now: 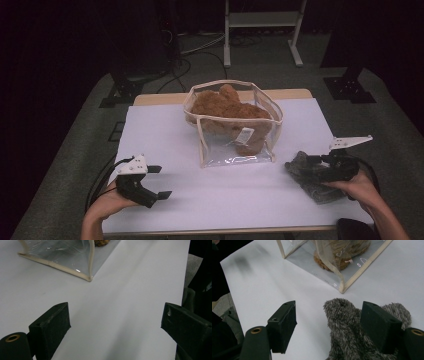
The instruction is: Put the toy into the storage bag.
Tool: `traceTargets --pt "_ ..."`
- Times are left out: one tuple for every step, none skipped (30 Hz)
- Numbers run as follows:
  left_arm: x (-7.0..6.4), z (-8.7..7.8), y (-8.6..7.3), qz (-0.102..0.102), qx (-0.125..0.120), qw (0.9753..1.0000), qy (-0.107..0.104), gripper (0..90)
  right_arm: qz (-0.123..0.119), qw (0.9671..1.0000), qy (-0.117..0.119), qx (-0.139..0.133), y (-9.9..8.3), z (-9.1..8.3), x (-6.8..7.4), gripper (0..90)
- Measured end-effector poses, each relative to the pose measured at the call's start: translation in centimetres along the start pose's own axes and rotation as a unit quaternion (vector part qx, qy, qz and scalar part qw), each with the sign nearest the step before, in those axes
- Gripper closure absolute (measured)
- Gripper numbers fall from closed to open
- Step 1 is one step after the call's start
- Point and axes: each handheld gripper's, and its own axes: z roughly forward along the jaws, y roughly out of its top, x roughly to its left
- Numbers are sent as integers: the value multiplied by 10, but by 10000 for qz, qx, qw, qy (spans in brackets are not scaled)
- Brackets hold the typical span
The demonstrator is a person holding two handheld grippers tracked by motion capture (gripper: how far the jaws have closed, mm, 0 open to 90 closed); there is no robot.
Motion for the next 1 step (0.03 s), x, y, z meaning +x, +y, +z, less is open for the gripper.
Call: traceTargets --pt "0 -1 0 -1 12 10000 16 72 -7 10000 8 -22 0 0 1 272"
